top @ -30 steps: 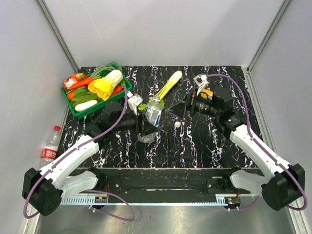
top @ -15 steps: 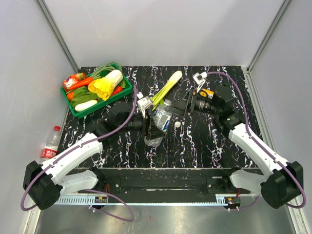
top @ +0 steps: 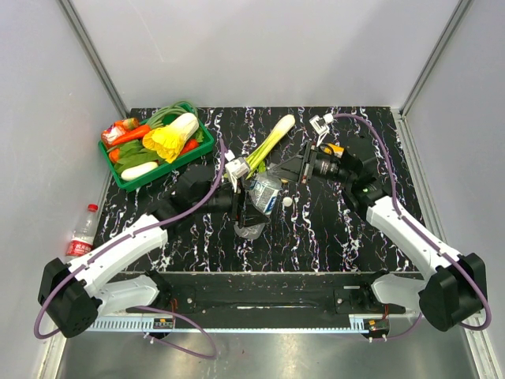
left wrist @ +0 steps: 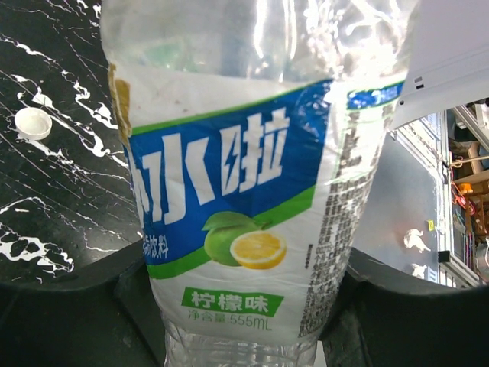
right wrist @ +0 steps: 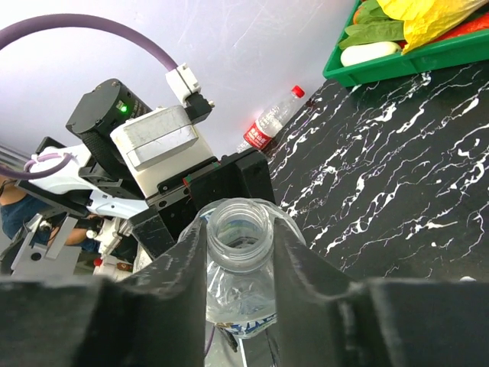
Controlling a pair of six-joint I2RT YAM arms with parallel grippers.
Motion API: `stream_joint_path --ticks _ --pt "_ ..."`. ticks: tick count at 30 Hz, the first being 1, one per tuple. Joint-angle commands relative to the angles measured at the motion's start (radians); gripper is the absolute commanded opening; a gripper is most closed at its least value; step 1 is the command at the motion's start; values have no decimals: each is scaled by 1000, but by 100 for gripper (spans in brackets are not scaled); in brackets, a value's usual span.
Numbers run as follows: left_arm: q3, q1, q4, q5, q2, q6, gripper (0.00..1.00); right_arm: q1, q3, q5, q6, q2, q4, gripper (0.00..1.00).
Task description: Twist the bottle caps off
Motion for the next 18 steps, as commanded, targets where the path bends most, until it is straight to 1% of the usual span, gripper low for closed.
stream_joint_path --ticks 1,3,4,5,6,8,9,11,13,14,18 --pt "48 -5 49 30 4 25 12 6 27 -25 23 2 66 20" --pt "53 -6 36 30 5 32 15 6 22 -30 23 3 75 5" --pt "53 -5 29 30 5 37 19 6 22 -28 17 3 71 1" --pt "50 -6 31 27 5 42 25 6 22 -27 11 3 66 0" --pt "47 -5 26 27 2 46 38 6 22 -28 4 2 60 0" --pt "41 -5 29 7 -12 49 84 6 24 -21 -16 -3 40 0" --pt "33 -6 38 -1 -21 51 99 6 25 -11 -33 -5 22 0" --pt "21 -5 48 -21 -42 54 99 6 33 5 -76 -11 -24 0" --pt "21 -3 45 -41 -55 57 99 4 46 24 -160 -21 -90 0" --pt "25 -3 34 -58 -58 62 99 6 56 50 -196 -25 -139 0" --pt "41 -3 -32 -149 -64 72 99 6 79 154 -318 -40 -241 0"
